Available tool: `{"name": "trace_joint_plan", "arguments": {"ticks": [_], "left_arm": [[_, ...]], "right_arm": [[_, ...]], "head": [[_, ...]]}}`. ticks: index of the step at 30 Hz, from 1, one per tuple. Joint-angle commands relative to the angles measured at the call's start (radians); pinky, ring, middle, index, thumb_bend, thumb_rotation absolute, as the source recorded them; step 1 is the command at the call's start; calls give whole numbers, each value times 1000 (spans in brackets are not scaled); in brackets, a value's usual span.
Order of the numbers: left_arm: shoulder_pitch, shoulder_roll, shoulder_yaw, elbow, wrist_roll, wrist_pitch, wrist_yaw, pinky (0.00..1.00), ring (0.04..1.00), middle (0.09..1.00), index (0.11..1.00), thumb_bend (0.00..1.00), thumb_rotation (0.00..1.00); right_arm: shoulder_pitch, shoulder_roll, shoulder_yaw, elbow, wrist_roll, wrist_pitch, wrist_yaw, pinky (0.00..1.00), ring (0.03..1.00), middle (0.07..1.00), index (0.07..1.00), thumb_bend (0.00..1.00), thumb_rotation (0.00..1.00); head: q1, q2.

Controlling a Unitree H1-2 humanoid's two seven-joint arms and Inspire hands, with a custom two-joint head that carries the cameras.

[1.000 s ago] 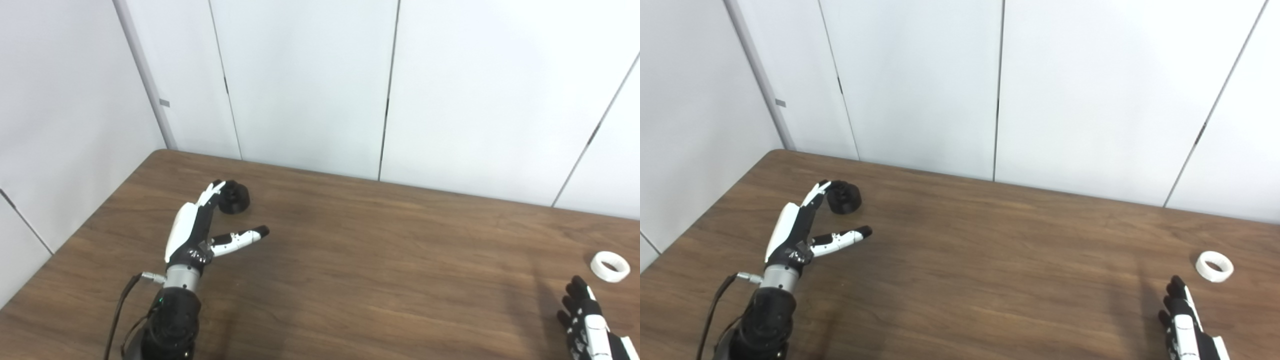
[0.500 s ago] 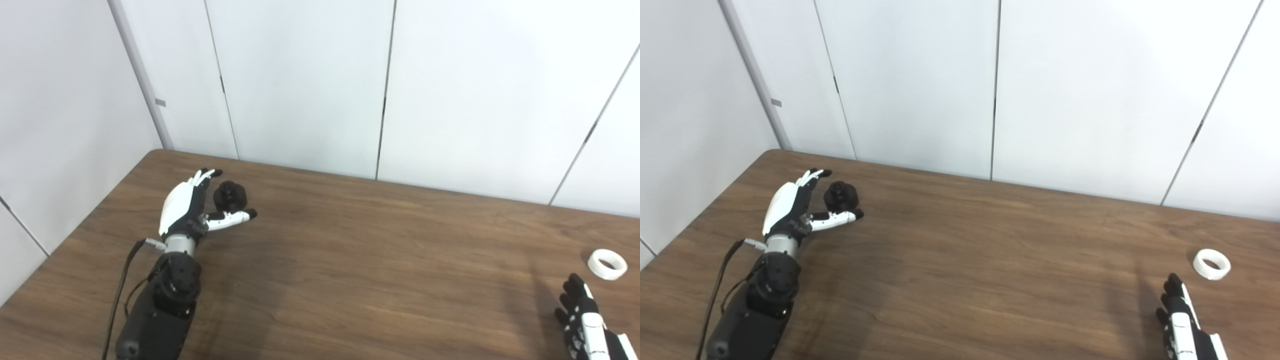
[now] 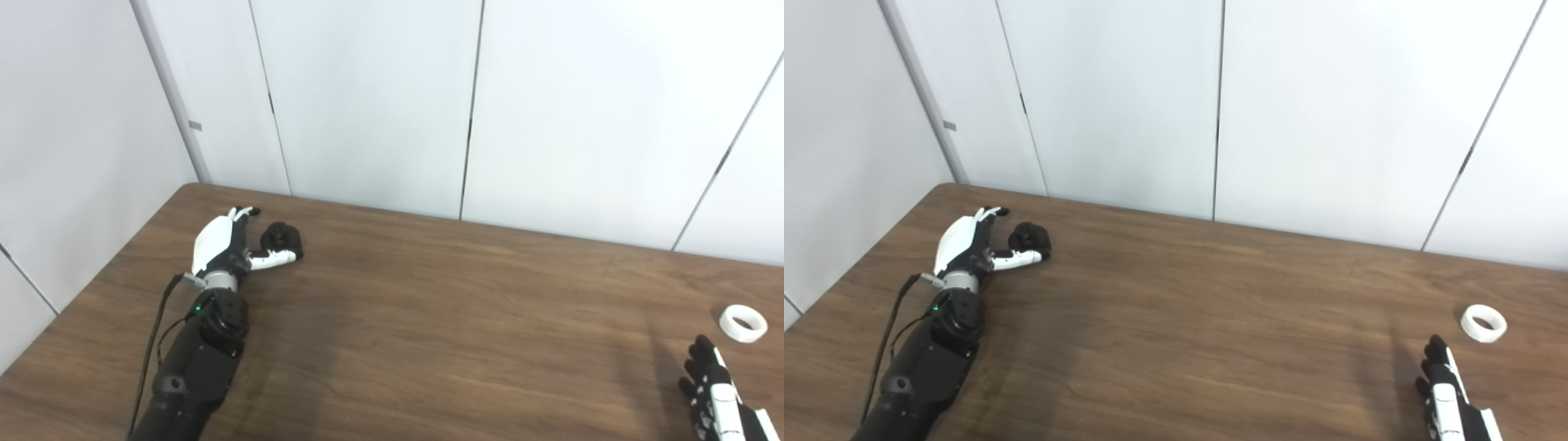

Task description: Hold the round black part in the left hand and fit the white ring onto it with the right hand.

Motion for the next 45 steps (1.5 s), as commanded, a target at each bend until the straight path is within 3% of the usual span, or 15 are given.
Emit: {"name": "trace_joint_plan", "arguments": {"ticks": [1, 10, 17, 30, 45], "left_arm": [[-67, 48, -9, 2, 15, 12, 9, 1000, 1000, 990, 894, 1000, 390], [-106, 56, -42, 40, -14, 47, -30, 1000, 1000, 984, 840, 997, 384], [-122, 43, -64, 92, -8, 21, 13, 1000, 1000, 954, 783, 984, 341], [-129, 53, -92, 152, -24, -16, 34, 1000, 982, 925, 754, 991, 356], [-118, 50, -92, 137, -37, -19, 41, 1000, 962, 894, 689, 947, 328]], "right_arm": [[4, 5, 0, -22, 5, -2, 0, 1000, 1000, 1000, 1000, 400, 1000], [13, 6, -1, -26, -1, -6, -4, 1000, 1000, 1000, 1000, 398, 1000], [14, 3, -3, -19, 6, -13, -1, 1000, 1000, 1000, 1000, 412, 1000], [11, 4, -4, -10, 11, -20, 0, 1000, 1000, 1000, 1000, 426, 1000], [11, 0, -2, -17, 3, -7, -2, 1000, 1000, 1000, 1000, 449, 1000]], "head": [[1, 0], [-6, 10], [-7, 11], [-7, 16], [-9, 22]]}}
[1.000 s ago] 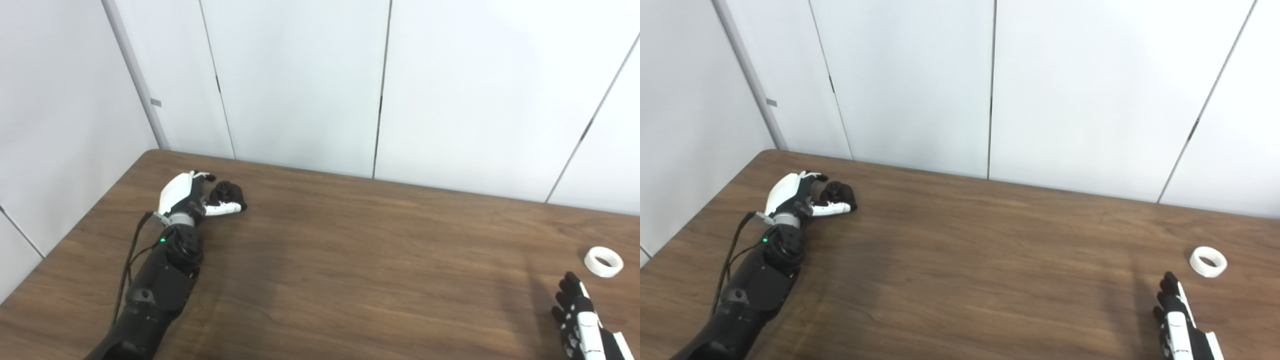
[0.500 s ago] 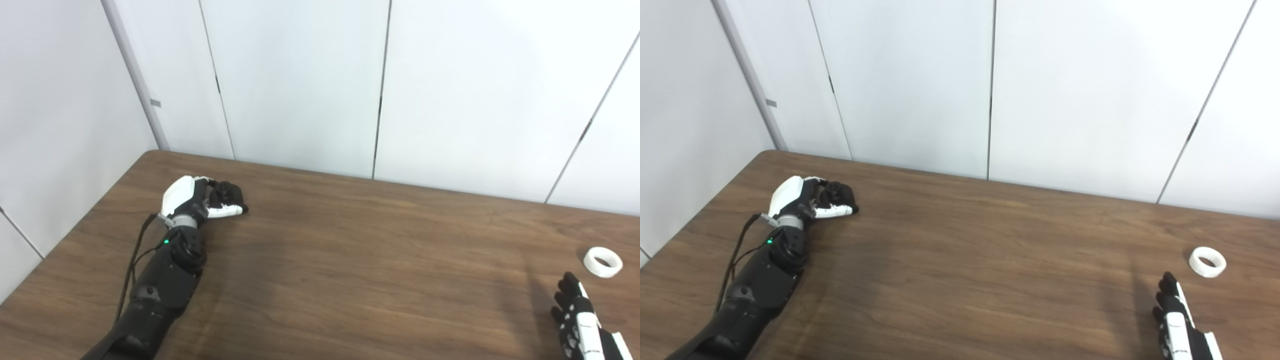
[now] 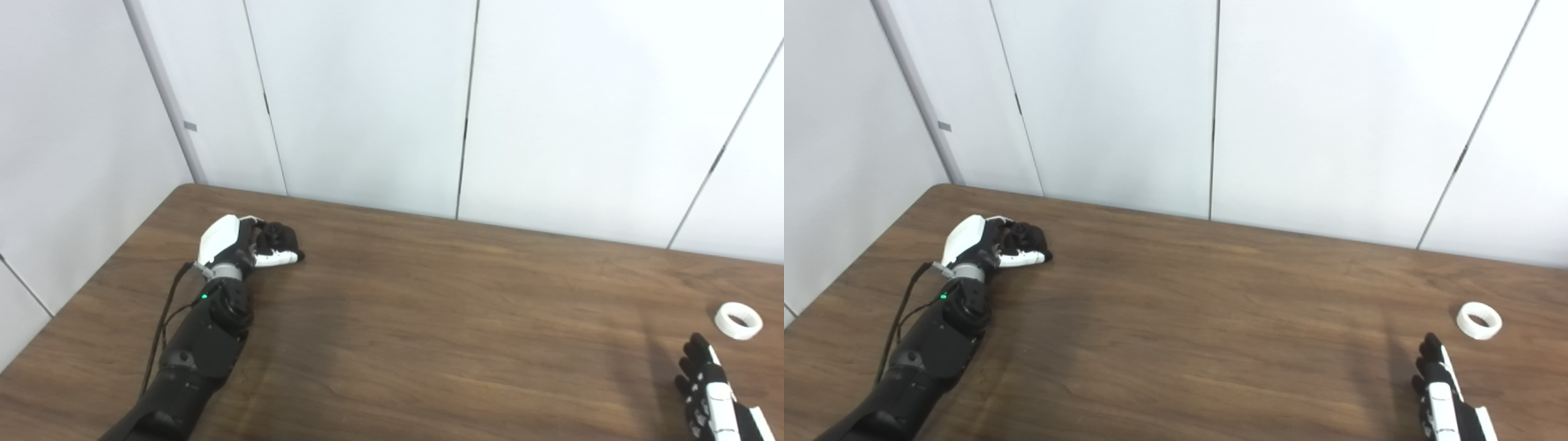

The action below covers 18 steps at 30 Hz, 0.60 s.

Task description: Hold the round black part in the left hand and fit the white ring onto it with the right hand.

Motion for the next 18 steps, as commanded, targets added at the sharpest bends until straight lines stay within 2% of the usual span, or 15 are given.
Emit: {"name": "trace_joint_plan", "arguments": {"ticks": [1, 4, 5, 6, 7, 11, 18], "left_arm": [[-34, 28, 3, -18, 1, -17, 19, 1000, 959, 886, 671, 931, 308], [-35, 16, 20, -9, -14, -30, 45, 1000, 944, 849, 599, 904, 221], [-36, 14, 23, -5, -17, -32, 51, 1000, 946, 841, 545, 719, 148], [-35, 14, 23, -3, -15, -35, 56, 1000, 943, 829, 508, 605, 99], [-34, 15, 19, -6, -9, -36, 61, 1000, 936, 817, 495, 567, 81], [-24, 24, 5, -17, 8, -34, 68, 1000, 905, 758, 482, 526, 51], [-10, 41, -17, -51, 30, -5, 53, 1000, 883, 724, 481, 525, 52]], "right_arm": [[4, -3, -2, -16, -1, 2, 1, 1000, 1000, 1000, 1000, 446, 1000], [2, -1, -5, -13, 5, -2, 0, 1000, 1000, 1000, 1000, 440, 1000], [2, -1, -5, -13, 5, -1, 0, 1000, 1000, 1000, 1000, 444, 1000], [2, -1, -6, -13, 5, 0, 0, 1000, 1000, 1000, 1000, 449, 1000], [2, -2, -7, -17, 8, 3, 1, 1000, 1000, 1000, 1000, 449, 1000], [2, -9, -10, -24, 14, 9, 6, 1000, 1000, 1000, 1000, 429, 1000], [2, -15, -11, -20, 19, 6, 10, 1000, 1000, 1000, 1000, 439, 1000]], "head": [[0, 0], [0, 0], [0, 0], [0, 0], [4, 4], [7, 6], [11, 8]]}}
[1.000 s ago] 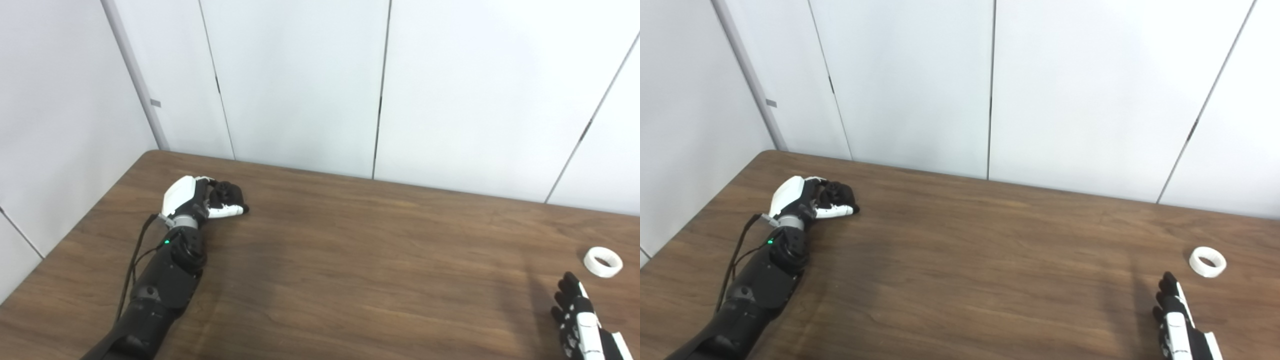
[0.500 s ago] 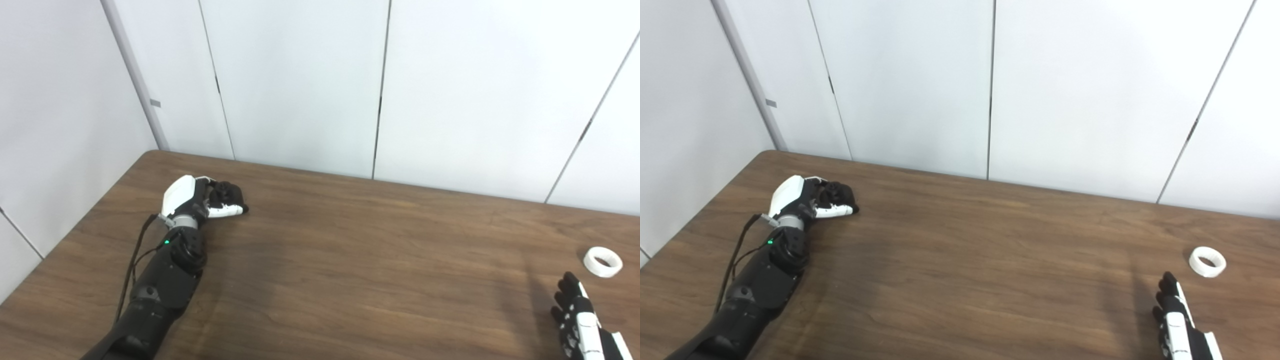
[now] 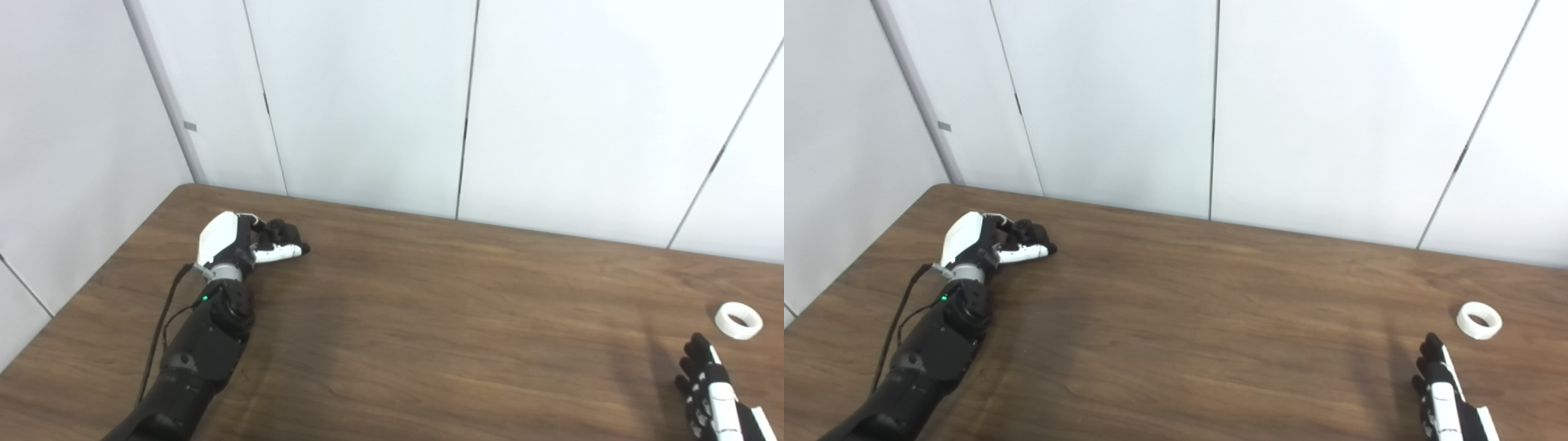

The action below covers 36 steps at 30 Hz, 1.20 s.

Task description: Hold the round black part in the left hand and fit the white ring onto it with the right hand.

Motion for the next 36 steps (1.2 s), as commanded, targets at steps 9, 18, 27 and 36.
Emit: {"name": "trace_joint_plan", "arguments": {"ticks": [9, 18, 27, 36], "left_arm": [[20, 42, 3, -129, 10, 6, -12, 1000, 877, 734, 482, 525, 52], [80, 8, -9, -374, 2, 85, -135, 1000, 879, 756, 483, 525, 56], [128, -61, -40, -623, -20, 166, -283, 1000, 895, 767, 483, 525, 56], [181, -107, -123, -791, 57, 164, -362, 1000, 902, 800, 483, 525, 57]], "right_arm": [[2, -6, 0, -17, 2, -3, 4, 1000, 1000, 1000, 1000, 442, 1000], [5, -8, 21, -36, -40, 37, 0, 1000, 1000, 1000, 1000, 464, 1000], [-4, -9, 36, -63, -72, 102, -1, 1000, 1000, 999, 1000, 489, 1000], [-17, 4, 43, -78, -61, 125, 6, 1000, 1000, 1000, 1000, 528, 1000]], "head": [[-17, 7], [-37, 16], [-61, 24], [-107, 36]]}}
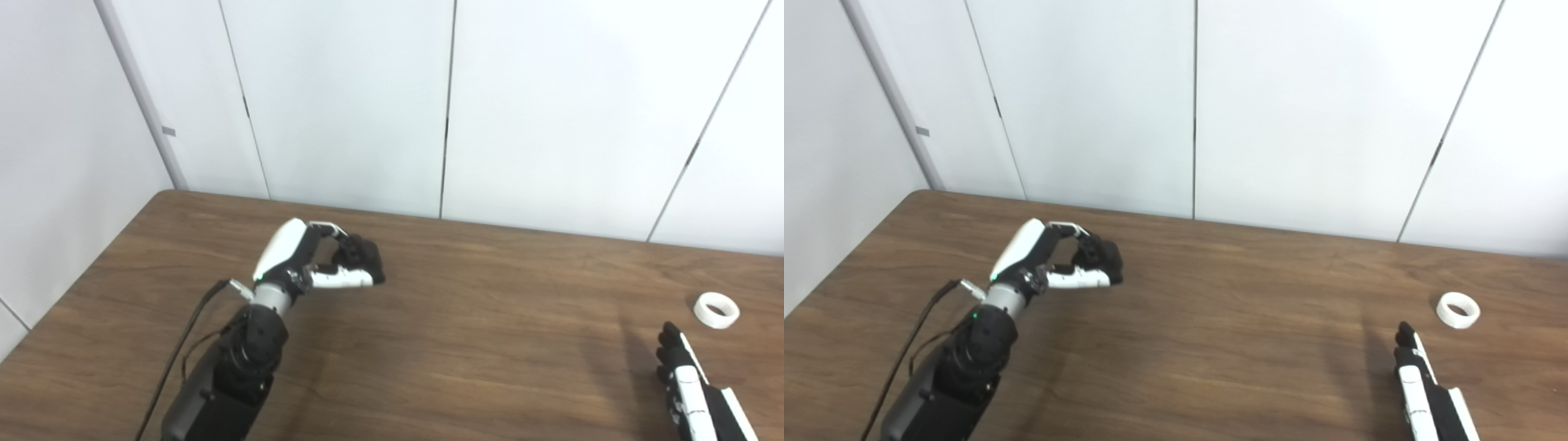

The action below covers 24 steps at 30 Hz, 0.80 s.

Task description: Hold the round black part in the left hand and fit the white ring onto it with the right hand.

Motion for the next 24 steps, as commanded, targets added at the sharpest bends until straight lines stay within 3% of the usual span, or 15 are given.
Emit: {"name": "trace_joint_plan", "arguments": {"ticks": [1, 5, 9, 15, 24], "left_arm": [[-10, -1, -17, -60, 39, -13, 4, 1000, 902, 803, 483, 525, 57], [26, -36, -42, -103, 73, -42, 23, 1000, 900, 800, 483, 524, 56], [70, -69, -71, -131, 108, -110, 58, 1000, 890, 794, 482, 524, 54], [143, -123, -97, -161, 146, -184, 96, 1000, 882, 776, 481, 524, 53], [234, -162, -160, -138, 233, -274, 106, 1000, 878, 769, 482, 524, 55]], "right_arm": [[-7, 9, 9, -22, 9, 17, 9, 1000, 1000, 1000, 1000, 523, 1000], [-6, 17, 4, -24, 32, 0, 15, 1000, 1000, 1000, 1000, 504, 1000], [-4, 25, 0, -29, 52, -7, 12, 1000, 1000, 1000, 1000, 517, 1000], [-7, 47, 0, -63, 49, 29, -3, 1000, 1000, 1000, 1000, 564, 1000], [-17, 63, 30, -128, -2, 92, -18, 1000, 1000, 1000, 1000, 619, 1000]], "head": [[-5, 2], [-14, 7], [-29, 14], [-82, 34], [-162, 70]]}}
